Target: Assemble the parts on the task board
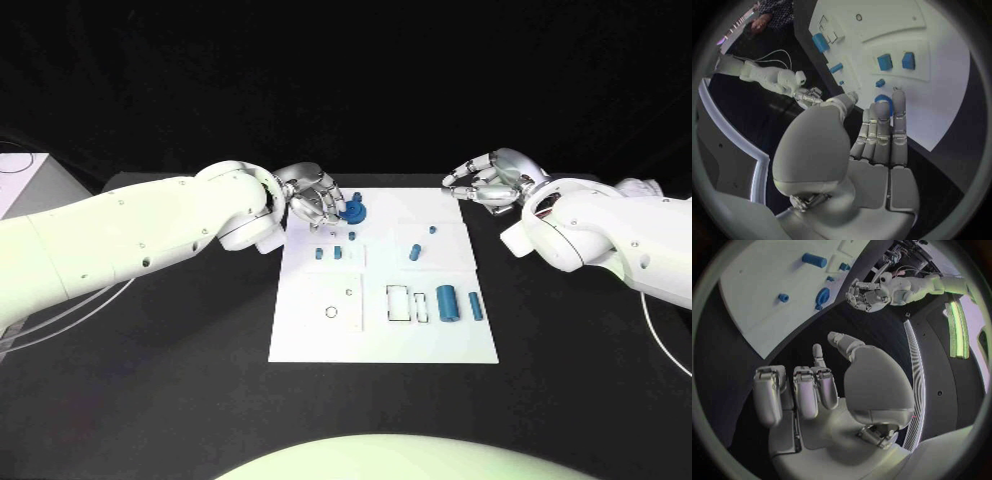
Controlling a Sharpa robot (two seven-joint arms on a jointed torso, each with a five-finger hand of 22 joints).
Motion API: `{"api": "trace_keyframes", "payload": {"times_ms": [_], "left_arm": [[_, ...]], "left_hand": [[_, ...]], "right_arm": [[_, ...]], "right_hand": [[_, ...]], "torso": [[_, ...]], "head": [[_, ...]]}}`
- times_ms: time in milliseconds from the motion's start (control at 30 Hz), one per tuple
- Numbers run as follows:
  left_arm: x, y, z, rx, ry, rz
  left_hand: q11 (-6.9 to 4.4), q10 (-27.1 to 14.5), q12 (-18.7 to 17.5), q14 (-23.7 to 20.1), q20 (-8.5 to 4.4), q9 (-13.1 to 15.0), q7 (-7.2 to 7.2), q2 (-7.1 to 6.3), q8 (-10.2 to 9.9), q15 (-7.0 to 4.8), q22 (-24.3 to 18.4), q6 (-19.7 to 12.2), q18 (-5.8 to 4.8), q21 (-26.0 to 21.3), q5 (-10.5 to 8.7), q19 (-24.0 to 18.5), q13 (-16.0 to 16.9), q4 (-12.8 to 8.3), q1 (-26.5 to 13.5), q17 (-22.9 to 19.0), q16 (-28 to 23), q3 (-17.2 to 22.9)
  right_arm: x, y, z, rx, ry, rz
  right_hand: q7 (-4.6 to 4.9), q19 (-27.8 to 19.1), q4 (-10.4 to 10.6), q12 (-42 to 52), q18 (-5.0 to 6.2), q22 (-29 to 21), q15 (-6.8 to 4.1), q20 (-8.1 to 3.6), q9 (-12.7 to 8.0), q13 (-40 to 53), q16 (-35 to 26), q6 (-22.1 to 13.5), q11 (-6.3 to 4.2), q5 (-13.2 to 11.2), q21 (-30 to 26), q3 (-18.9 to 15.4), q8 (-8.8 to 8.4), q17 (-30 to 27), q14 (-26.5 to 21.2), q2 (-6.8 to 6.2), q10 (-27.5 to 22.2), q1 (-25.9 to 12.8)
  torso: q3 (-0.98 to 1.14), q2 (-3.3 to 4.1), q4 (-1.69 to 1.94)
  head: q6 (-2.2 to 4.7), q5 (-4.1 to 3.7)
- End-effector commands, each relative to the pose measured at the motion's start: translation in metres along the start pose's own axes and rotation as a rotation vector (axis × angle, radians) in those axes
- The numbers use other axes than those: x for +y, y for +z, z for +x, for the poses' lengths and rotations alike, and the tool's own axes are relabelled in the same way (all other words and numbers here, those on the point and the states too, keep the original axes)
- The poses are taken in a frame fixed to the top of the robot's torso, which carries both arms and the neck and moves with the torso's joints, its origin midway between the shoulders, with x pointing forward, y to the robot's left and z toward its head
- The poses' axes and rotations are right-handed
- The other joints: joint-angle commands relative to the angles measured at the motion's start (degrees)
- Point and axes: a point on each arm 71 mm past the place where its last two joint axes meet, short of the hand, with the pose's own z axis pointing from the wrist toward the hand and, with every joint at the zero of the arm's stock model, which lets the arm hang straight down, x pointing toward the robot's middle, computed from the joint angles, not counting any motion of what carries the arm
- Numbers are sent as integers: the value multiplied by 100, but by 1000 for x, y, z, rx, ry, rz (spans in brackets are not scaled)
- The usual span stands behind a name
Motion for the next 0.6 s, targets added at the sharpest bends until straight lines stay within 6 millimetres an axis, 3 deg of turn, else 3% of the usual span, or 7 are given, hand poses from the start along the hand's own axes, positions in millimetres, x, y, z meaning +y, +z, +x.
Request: {"api": "trace_keyframes", "payload": {"times_ms": [33, 200, 300, 600], "left_arm": [[-13, 2, 0, -113, 118, 210], [-11, 9, 16, -114, 264, 264], [-10, 13, 23, -107, 322, 277], [-9, 24, 33, -53, 426, 243]], "left_hand": [[23, 2, -110, -47, 7, -161, 29, -49, -41, 10, 11, 21, 61, -1, -21, 8, -192, -146, 155, -89, 54, 122], [42, -62, -297, 31, 3, -464, -27, -151, -95, 25, 175, 195, 68, 170, -40, 50, -518, -353, 183, -169, 340, 262], [54, -182, -501, 7, 19, -675, -138, -216, -231, 37, 255, 258, 69, 231, -56, 19, -750, -401, 86, -286, 448, 276], [46, -91, -610, 367, 24, -936, -206, -221, -344, 18, 605, 604, 18, 581, -80, 246, -1033, -453, -41, -77, 1026, 243]], "right_arm": [[1, 0, 1, 7, 1, -18], [2, 1, 2, 8, 1, -20], [2, 1, 2, 9, 1, -22], [3, 1, 3, 12, 2, -24]], "right_hand": [[10, 452, 27, 22, 48, 1313, 24, 21, 8, 1508, 21, 21, 19, 22, -25, 8, -40, 1509, 607, -15, 607, 15], [10, 452, 27, 22, 48, 1313, 24, 21, 8, 1508, 21, 21, 19, 22, -25, 8, -40, 1509, 607, -15, 607, 15], [9, 451, 25, 22, 48, 1311, 23, 20, 9, 1508, 21, 22, 18, 27, -28, 12, -41, 1509, 607, -11, 607, 20], [8, 453, 24, 22, 47, 1315, 23, 20, 10, 1508, 21, 24, 18, 34, -22, 15, -43, 1509, 607, -8, 607, 25]], "torso": [[4, 1, -7], [-1, 9, -14], [1, 7, -15], [6, 2, -14]], "head": [[37, -12], [74, -29], [83, -46], [86, -57]]}}
